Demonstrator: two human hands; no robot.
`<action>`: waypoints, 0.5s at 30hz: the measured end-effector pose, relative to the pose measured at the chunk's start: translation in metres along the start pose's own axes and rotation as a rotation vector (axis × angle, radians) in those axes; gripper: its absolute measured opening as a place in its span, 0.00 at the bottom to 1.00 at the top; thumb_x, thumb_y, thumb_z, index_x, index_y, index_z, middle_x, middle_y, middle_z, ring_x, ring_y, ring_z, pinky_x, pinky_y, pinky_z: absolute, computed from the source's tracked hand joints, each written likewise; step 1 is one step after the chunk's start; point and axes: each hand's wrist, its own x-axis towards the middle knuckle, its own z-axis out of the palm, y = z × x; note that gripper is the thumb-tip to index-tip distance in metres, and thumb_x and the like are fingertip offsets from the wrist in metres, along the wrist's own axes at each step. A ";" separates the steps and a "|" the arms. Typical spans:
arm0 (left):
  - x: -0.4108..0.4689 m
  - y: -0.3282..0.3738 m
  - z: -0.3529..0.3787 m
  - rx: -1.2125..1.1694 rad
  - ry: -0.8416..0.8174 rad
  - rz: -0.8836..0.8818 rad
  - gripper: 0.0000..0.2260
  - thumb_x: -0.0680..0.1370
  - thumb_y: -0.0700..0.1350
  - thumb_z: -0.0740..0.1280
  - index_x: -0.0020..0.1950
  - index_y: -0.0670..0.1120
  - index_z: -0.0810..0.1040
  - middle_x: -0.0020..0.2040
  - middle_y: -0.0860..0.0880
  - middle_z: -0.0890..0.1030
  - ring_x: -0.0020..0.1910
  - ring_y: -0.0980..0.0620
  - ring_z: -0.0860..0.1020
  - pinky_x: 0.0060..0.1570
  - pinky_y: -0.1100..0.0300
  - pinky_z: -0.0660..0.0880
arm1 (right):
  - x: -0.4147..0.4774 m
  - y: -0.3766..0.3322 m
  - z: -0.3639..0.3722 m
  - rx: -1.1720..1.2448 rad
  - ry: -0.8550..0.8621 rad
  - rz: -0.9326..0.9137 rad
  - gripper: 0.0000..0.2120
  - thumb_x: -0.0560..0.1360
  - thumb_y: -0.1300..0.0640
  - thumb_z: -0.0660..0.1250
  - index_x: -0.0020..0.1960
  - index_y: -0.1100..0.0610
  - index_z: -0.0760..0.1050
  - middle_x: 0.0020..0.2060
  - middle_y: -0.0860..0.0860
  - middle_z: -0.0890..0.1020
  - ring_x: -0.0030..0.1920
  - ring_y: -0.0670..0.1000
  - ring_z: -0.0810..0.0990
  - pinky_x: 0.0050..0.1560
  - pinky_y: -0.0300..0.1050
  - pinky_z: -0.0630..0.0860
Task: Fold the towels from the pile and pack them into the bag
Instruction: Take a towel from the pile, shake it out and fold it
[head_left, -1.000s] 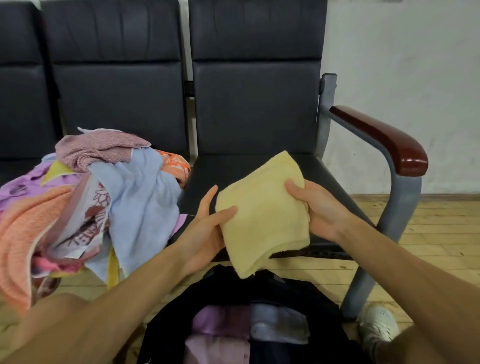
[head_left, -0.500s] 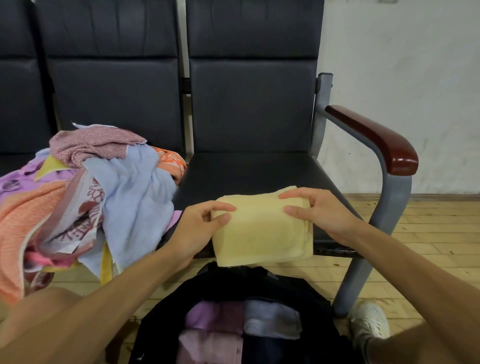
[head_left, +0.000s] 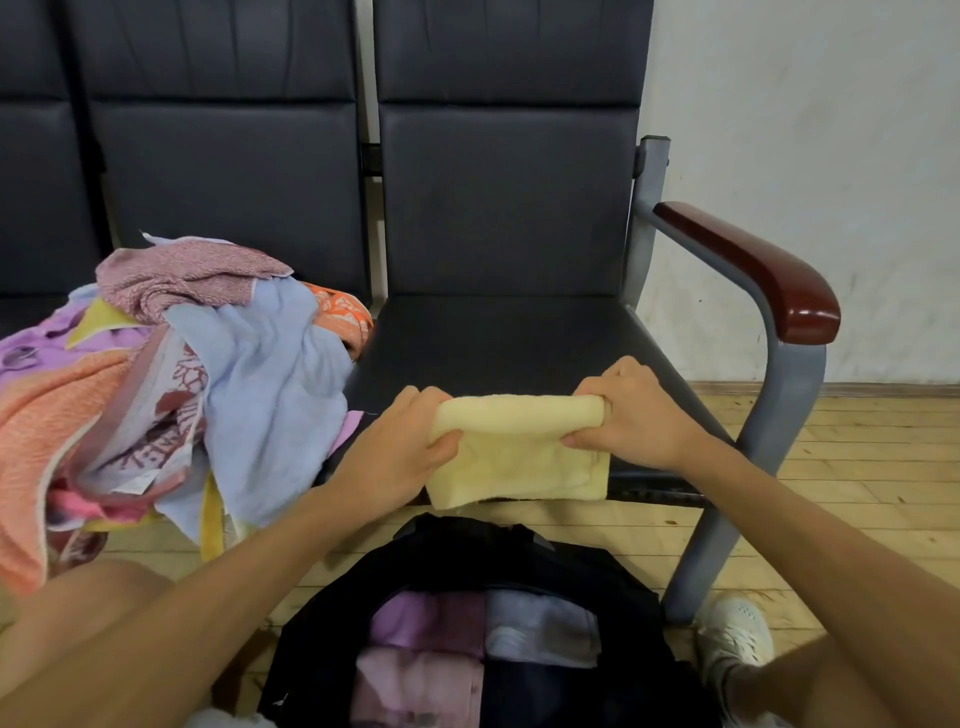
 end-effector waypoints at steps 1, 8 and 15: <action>0.001 -0.001 -0.004 0.007 0.007 -0.005 0.13 0.81 0.50 0.62 0.63 0.48 0.69 0.54 0.53 0.66 0.41 0.59 0.69 0.39 0.73 0.64 | 0.001 0.001 -0.001 0.046 -0.015 0.001 0.13 0.68 0.44 0.75 0.49 0.46 0.77 0.49 0.48 0.76 0.55 0.50 0.70 0.50 0.44 0.67; 0.003 -0.017 -0.006 -0.648 -0.091 -0.274 0.09 0.80 0.53 0.64 0.53 0.49 0.72 0.53 0.50 0.76 0.53 0.51 0.76 0.52 0.55 0.77 | -0.007 -0.012 -0.007 0.774 -0.113 0.187 0.11 0.75 0.52 0.70 0.58 0.50 0.79 0.52 0.45 0.85 0.52 0.44 0.83 0.54 0.43 0.78; -0.002 -0.001 -0.002 -1.285 -0.063 -0.541 0.18 0.78 0.57 0.64 0.64 0.49 0.75 0.56 0.49 0.83 0.56 0.49 0.81 0.52 0.55 0.77 | -0.009 -0.022 -0.003 1.002 -0.102 0.390 0.14 0.80 0.47 0.63 0.57 0.56 0.79 0.49 0.53 0.84 0.46 0.50 0.84 0.39 0.42 0.80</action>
